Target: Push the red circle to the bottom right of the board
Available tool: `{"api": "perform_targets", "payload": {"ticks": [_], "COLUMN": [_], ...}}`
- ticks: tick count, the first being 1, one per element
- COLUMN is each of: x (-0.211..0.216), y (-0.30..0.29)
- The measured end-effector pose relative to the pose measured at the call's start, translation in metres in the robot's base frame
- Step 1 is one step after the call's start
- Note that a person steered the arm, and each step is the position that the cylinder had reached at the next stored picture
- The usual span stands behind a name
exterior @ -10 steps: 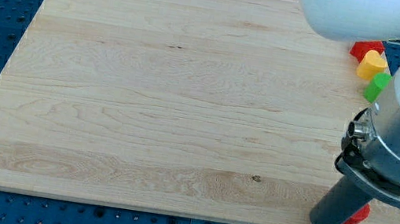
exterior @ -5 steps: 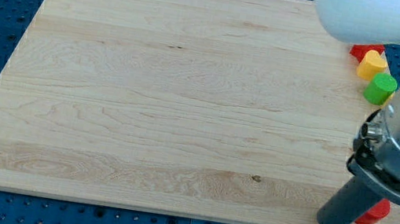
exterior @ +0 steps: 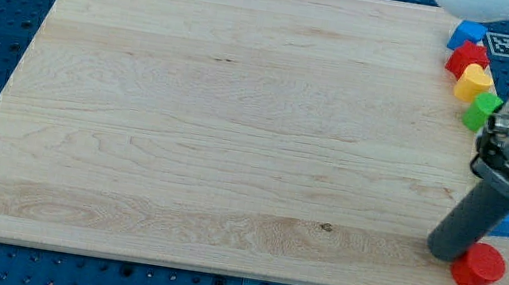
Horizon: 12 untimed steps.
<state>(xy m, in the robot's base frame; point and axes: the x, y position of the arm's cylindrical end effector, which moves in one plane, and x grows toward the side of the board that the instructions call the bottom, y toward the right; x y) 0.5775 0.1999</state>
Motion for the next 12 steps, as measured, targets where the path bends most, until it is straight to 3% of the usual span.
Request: {"api": "perform_targets", "payload": {"ticks": [7, 12], "x": [0.041, 0.041], "y": [0.001, 0.025]}}
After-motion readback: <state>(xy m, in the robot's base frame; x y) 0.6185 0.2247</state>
